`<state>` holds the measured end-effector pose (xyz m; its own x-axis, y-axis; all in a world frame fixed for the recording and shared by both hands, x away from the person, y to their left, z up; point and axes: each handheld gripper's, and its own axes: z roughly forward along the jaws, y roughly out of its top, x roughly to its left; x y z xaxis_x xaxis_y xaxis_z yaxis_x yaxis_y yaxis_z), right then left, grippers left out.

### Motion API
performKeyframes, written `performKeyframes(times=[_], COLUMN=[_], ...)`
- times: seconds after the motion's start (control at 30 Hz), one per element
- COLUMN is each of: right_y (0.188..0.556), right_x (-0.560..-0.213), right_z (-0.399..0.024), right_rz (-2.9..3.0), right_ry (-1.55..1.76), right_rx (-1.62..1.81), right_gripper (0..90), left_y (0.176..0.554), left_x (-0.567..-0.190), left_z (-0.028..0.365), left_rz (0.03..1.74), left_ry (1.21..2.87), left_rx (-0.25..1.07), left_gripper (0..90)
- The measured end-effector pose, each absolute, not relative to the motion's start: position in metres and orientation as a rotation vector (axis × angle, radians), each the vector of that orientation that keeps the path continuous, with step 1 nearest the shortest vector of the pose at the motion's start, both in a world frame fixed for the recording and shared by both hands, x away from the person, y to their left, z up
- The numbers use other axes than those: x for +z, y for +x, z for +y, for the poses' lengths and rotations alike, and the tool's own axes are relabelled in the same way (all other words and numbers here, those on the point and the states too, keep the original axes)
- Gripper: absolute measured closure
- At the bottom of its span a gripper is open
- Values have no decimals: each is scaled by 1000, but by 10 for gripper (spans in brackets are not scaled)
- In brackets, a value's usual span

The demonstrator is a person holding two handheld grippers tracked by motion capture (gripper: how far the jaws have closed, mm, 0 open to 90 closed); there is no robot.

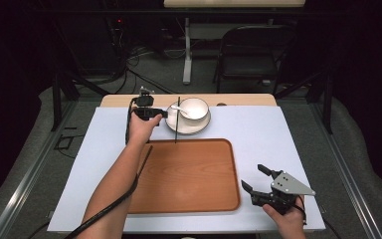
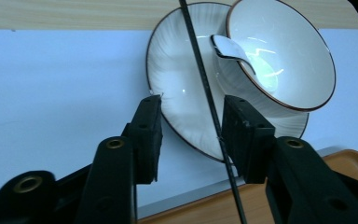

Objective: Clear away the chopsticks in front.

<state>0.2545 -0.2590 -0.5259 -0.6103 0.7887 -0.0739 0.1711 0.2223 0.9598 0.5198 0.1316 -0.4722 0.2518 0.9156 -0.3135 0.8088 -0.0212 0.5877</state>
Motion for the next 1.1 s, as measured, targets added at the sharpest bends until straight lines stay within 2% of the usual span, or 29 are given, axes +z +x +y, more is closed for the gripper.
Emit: performKeyframes(times=[0.1,0.37,0.77,1.1], right_y=[254,253,250,249], right_x=[-525,-525,-525,-525], right_z=[-259,-260,-262,-263], right_rz=[1928,1924,1917,1916], right_ry=[880,880,894,890], right_rx=[1411,1413,1415,1416], right_gripper=[228,228,228,228], left_y=[524,534,540,549], left_x=[-476,-497,-519,-526], left_z=[123,108,93,91], left_rz=[1584,1598,1616,1748], left_ry=[1857,1912,1921,1897], left_rx=[190,137,91,48], left_gripper=[644,713,739,834])
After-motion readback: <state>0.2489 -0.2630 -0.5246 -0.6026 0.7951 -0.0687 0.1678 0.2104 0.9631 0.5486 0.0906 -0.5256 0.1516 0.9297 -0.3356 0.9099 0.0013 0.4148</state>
